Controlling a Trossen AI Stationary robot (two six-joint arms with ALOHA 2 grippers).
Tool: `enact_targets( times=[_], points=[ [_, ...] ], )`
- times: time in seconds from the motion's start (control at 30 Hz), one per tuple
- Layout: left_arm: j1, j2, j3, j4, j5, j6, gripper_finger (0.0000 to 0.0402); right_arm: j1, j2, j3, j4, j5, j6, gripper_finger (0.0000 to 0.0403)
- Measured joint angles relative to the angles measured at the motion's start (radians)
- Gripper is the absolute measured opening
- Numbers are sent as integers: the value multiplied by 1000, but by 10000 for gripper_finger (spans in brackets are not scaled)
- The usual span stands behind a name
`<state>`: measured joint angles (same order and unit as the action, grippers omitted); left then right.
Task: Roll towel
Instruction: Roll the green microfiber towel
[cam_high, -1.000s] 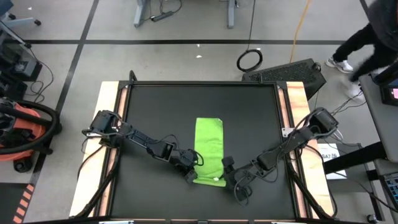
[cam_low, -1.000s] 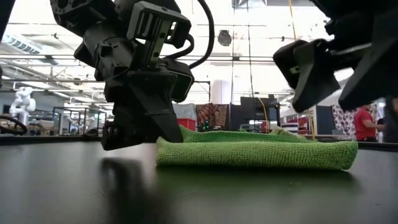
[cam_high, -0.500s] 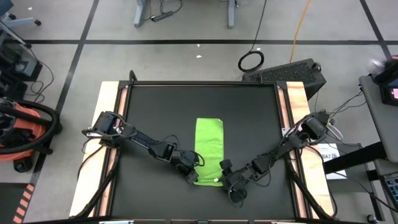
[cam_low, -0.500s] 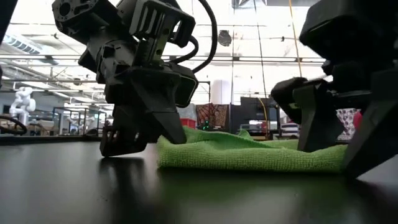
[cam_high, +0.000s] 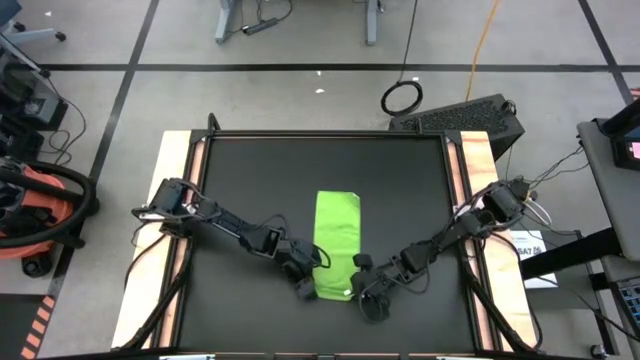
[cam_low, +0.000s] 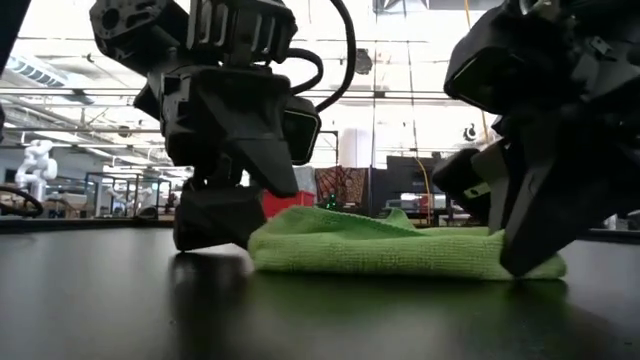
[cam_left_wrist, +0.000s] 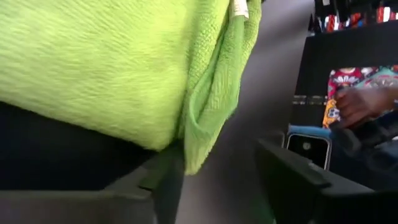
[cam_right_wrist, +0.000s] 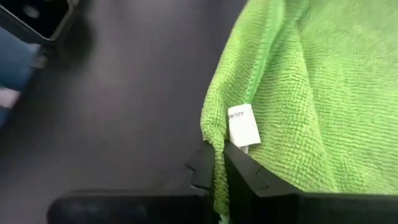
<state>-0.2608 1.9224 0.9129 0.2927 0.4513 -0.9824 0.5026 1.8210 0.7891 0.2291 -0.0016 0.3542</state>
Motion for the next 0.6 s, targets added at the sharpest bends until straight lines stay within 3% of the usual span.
enact_targets(
  times=[0.1, 0.3, 0.43, 0.6],
  points=[
    [16, -32, -2, -49, 15, 53, 223, -13, 0, -1, 19, -85, 24, 6],
    [15, -143, 2, -208, -30, 216, 227, -39, 2, -2, 45, -208, 81, 3],
    [-57, -206, 53, -350, -177, 450, 228, -58, 2, -2, 46, -247, 115, 3],
    [-189, -213, 126, -408, -414, 766, 228, -91, 2, -2, 50, -294, 152, 3]
  ],
)
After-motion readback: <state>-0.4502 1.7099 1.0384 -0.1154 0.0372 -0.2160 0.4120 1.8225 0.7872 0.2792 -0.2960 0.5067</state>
